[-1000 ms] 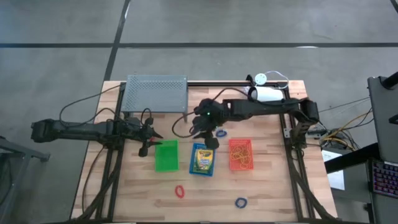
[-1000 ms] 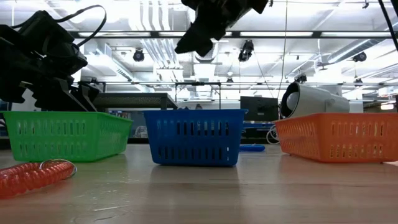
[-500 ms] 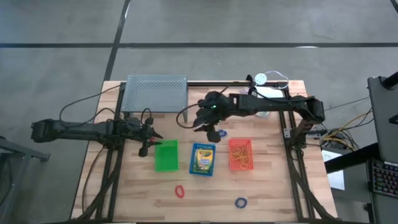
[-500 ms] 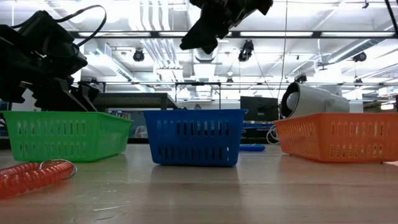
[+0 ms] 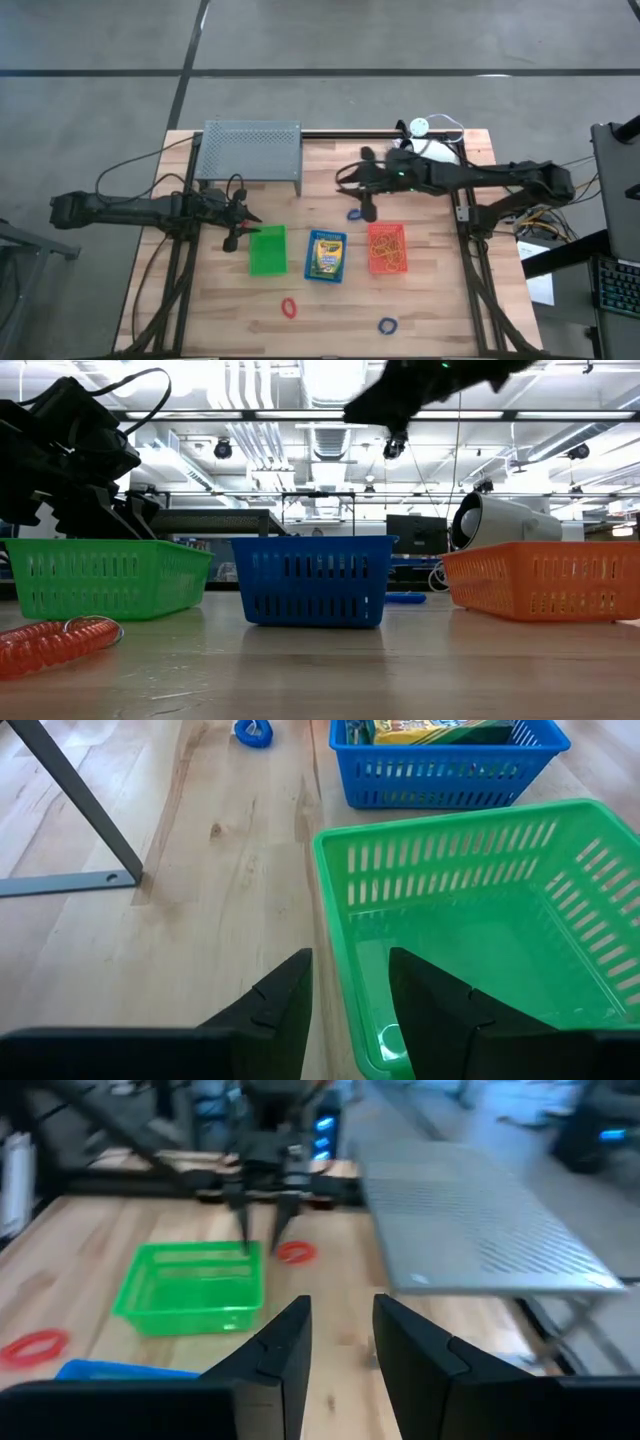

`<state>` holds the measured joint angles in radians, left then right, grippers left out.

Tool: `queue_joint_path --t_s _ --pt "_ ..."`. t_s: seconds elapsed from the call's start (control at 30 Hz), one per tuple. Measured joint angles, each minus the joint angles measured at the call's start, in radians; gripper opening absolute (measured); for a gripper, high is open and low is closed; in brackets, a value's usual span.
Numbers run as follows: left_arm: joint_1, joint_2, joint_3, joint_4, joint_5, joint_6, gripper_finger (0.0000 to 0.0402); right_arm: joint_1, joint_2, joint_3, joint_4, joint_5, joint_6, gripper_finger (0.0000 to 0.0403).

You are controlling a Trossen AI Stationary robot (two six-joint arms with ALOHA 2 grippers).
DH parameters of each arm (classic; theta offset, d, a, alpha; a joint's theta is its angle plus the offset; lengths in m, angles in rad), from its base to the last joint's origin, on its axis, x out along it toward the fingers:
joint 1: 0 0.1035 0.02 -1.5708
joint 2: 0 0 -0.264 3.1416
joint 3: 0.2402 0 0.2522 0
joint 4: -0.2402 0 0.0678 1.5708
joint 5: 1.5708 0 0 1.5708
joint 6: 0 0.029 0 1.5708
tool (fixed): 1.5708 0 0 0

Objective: Pick & Place Office Desk Supplies
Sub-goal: Put the blue spring keychain into the green bin

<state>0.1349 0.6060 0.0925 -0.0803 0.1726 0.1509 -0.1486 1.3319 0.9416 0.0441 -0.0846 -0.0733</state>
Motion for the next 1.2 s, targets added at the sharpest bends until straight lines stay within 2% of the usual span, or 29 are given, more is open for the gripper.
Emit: queue_joint_path --t_s 0.17,0.43,0.6,0.9,1.2 --pt "0.0 0.0 0.0 0.0 0.0 0.0 0.0138 0.0 -0.128 -0.158 0.092 0.085 0.041 0.0105" --pt "0.0 0.0 0.0 0.0 0.0 0.0 0.0139 0.0 -0.307 -0.347 0.124 0.093 0.025 0.0105" --pt "0.0 0.0 0.0 0.0 0.0 0.0 0.0139 0.0 -0.455 -0.452 0.129 0.169 0.047 0.0105" --pt "0.0 0.0 0.0 0.0 0.0 0.0 0.0139 0.0 -0.721 -0.636 0.125 0.167 0.021 0.0105" --pt "0.0 0.0 0.0 0.0 0.0 0.0 0.0139 0.0 -0.947 -0.76 0.109 0.167 0.018 0.0105"
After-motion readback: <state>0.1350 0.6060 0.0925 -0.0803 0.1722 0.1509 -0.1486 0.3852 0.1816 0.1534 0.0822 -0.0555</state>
